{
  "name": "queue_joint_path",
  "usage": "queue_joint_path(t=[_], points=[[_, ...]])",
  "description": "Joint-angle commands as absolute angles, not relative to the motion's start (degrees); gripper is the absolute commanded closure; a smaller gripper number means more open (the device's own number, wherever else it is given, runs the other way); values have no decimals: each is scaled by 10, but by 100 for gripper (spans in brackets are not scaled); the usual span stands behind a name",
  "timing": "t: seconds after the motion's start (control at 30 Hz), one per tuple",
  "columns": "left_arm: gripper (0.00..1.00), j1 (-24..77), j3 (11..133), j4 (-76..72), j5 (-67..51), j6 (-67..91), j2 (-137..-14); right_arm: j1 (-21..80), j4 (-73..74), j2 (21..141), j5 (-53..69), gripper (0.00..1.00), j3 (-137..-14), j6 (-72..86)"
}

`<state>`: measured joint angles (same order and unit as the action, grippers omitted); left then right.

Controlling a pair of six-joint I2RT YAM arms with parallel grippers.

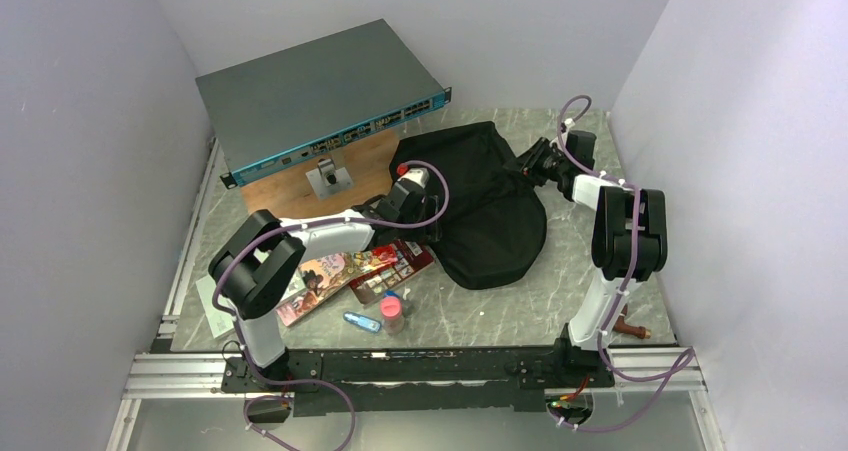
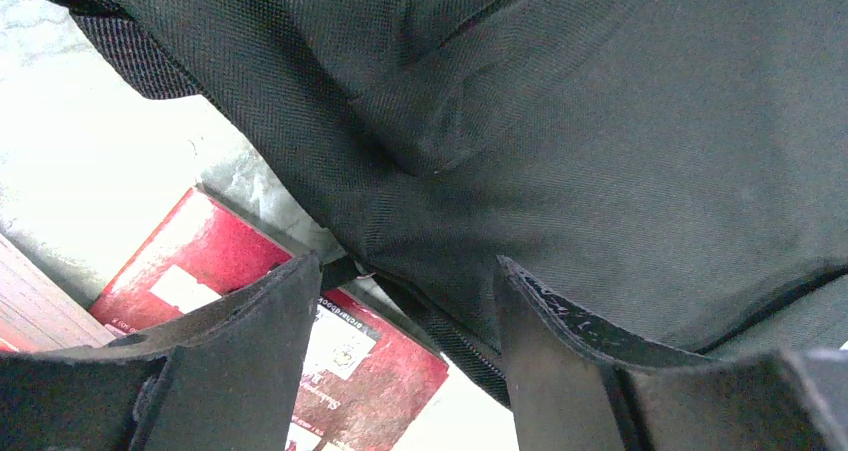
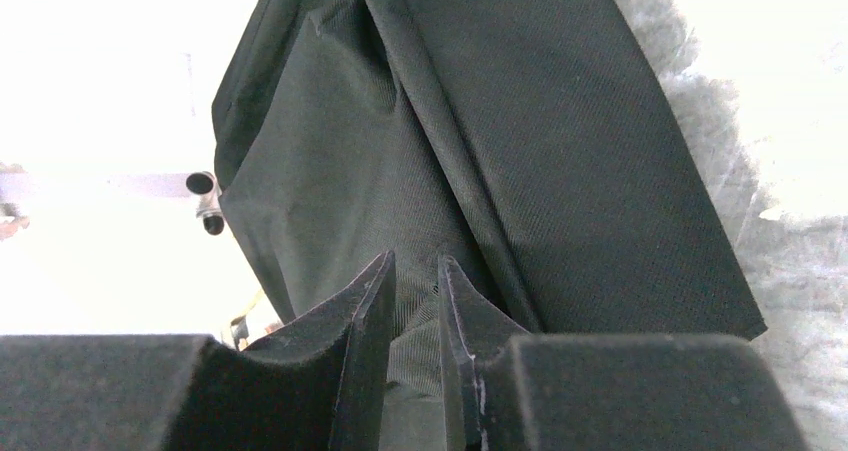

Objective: Pack the student bag
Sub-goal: Unzip the student bag at the center of the board.

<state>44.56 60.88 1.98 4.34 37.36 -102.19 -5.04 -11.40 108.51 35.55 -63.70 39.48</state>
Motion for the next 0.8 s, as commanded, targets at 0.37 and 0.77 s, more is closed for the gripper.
queue_joint_path(t=[0.37,0.77], points=[[30,442,604,-23,28,397,-1015,-52,-78,1036,288,52,-613,328],[15,442,622,-12,15,385,-1026,-50,-177,1096,406,63,-630,399]])
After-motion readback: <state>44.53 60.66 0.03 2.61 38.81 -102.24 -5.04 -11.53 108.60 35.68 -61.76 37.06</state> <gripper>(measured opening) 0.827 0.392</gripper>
